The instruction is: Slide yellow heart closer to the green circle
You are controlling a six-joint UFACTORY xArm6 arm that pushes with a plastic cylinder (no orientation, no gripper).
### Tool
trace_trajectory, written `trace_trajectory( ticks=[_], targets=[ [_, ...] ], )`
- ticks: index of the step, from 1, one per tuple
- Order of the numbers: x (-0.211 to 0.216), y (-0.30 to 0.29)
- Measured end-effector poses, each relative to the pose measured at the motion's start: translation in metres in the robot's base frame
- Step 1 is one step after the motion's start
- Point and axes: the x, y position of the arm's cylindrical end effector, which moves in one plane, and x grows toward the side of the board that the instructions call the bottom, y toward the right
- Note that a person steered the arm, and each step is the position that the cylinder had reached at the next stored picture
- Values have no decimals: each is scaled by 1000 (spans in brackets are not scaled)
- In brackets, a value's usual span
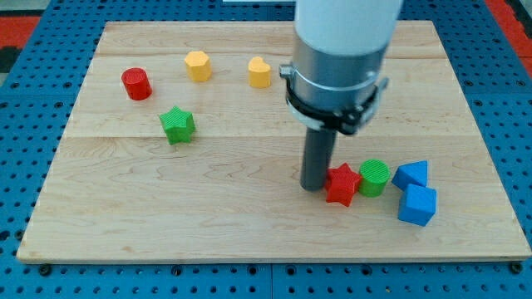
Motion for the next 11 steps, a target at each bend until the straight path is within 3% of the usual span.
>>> trace_trajectory(
  ticks=[1,2,3,4,6,7,8,9,10,11],
  targets=[
    [-16,28],
    [36,45],
    [12,21],
    [-58,-50],
    [-181,20],
    [-249,-34],
    [-222,-69],
    [-142,-37],
    [-111,-16],
    [-200,-30]
  ],
)
